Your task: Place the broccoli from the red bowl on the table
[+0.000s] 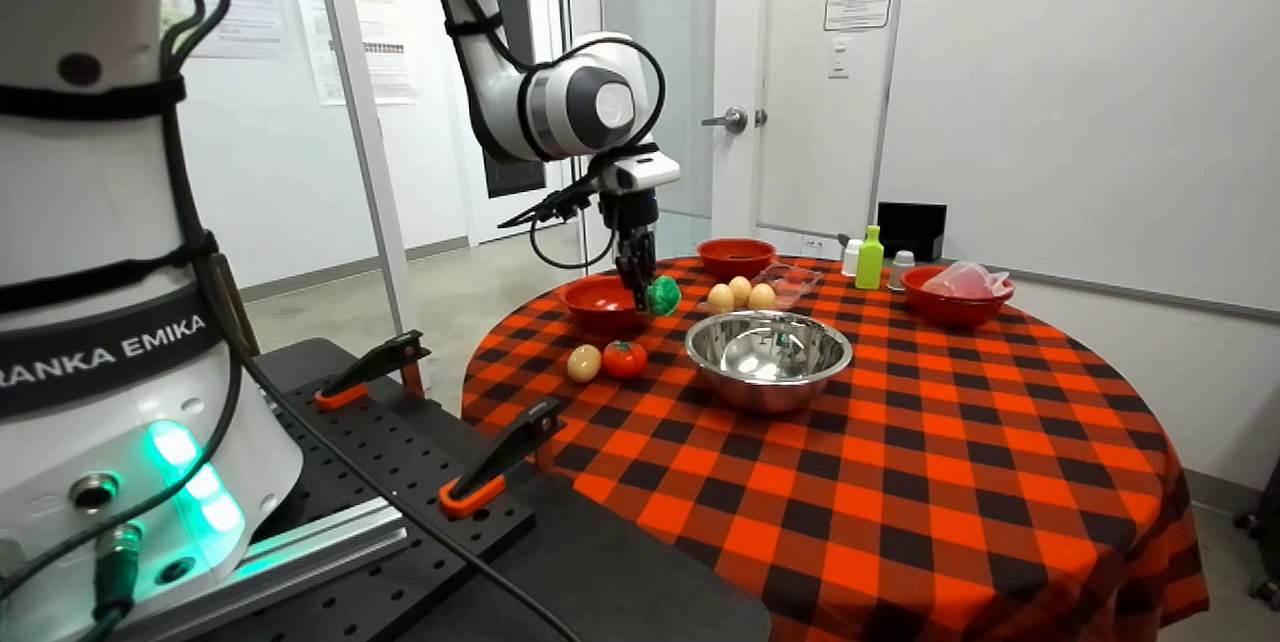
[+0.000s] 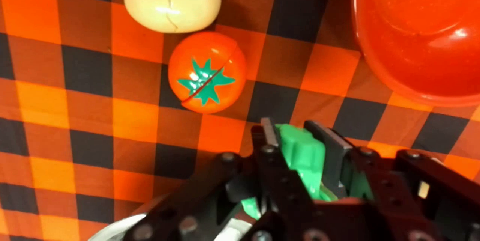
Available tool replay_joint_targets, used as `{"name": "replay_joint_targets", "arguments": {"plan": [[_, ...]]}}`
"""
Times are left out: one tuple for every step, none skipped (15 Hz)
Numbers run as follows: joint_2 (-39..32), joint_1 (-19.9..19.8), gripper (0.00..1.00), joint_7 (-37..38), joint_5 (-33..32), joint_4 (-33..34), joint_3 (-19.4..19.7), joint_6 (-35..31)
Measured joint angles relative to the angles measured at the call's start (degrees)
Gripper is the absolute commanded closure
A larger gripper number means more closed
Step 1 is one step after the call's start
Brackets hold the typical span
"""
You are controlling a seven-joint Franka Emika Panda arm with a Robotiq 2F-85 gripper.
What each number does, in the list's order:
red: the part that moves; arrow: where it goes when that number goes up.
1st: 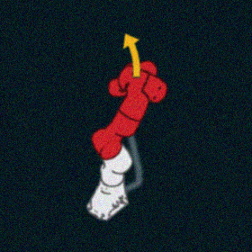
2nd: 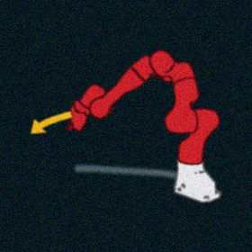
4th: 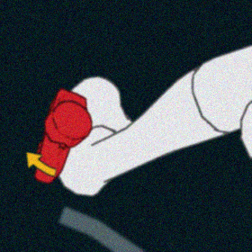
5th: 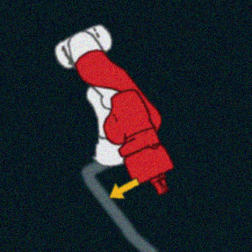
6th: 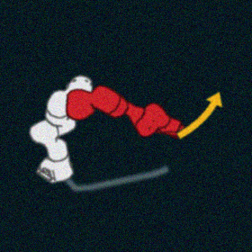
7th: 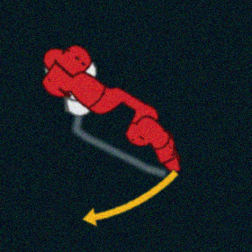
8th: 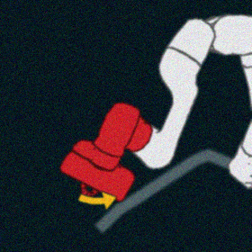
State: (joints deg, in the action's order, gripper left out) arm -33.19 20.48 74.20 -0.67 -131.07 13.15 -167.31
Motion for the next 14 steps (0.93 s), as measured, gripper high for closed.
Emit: {"name": "replay_joint_targets", "arguments": {"plan": [[-0.69,-0.47,0.91,-0.01,0.66,0.06,-0.68,-0.46],[-1.44,-0.99,0.91,-0.01,1.37,0.18,-1.37,-0.96],[-2.29,-1.52,0.91,-0.01,2.09,0.32,-2.0,-1.47],[-3.15,-1.96,0.91,-0.01,2.83,0.57,-2.49,-1.92],[-4.02,-2.35,0.91,-0.02,3.52,0.85,-2.89,-2.39],[-4.9,-2.72,0.91,-0.03,4.13,1.19,-3.22,-2.72],[-5.72,-3.1,0.91,-0.06,4.73,1.62,-3.5,-2.98],[-6.52,-3.46,0.91,-0.07,5.25,2.12,-3.72,-3.14],[-7.23,-3.81,0.91,-0.09,5.72,2.71,-3.91,-3.16],[-7.9,-4.13,0.91,-0.11,6.04,3.3,-4.04,-3.16],[-8.48,-4.39,0.91,-0.11,6.26,3.93,-4.12,-3.16],[-9.05,-4.59,0.61,-0.11,6.4,4.57,-4.14,-3.16],[-9.49,-4.73,0.48,-0.11,6.55,5.13,-4.14,-3.16],[-9.85,-4.85,0.41,-0.11,6.77,5.65,-4.14,-3.16]]}}
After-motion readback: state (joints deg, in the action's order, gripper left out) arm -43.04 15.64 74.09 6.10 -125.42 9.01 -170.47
